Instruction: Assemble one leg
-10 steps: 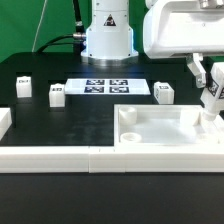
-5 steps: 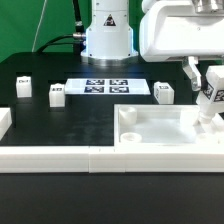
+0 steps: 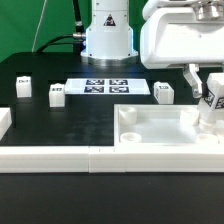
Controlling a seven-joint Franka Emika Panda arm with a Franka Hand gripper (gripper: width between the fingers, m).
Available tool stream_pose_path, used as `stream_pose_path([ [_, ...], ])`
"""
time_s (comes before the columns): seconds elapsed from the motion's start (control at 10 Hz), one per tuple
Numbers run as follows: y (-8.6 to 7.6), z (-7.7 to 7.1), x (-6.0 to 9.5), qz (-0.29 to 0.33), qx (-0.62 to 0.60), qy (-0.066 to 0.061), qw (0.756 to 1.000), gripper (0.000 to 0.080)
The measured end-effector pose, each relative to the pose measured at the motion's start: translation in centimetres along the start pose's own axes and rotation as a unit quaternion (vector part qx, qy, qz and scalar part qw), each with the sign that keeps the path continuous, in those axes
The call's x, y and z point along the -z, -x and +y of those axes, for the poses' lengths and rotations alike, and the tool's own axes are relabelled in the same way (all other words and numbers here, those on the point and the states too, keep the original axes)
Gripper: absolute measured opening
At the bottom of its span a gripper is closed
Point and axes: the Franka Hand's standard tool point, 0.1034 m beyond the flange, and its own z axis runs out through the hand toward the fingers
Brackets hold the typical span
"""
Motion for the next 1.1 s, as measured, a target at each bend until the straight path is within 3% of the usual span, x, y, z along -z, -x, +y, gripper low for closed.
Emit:
stream_pose_path([
  [1.1,-0.39,0.23,-0.7,0.038,0.004,0.008,0.999,0.029],
])
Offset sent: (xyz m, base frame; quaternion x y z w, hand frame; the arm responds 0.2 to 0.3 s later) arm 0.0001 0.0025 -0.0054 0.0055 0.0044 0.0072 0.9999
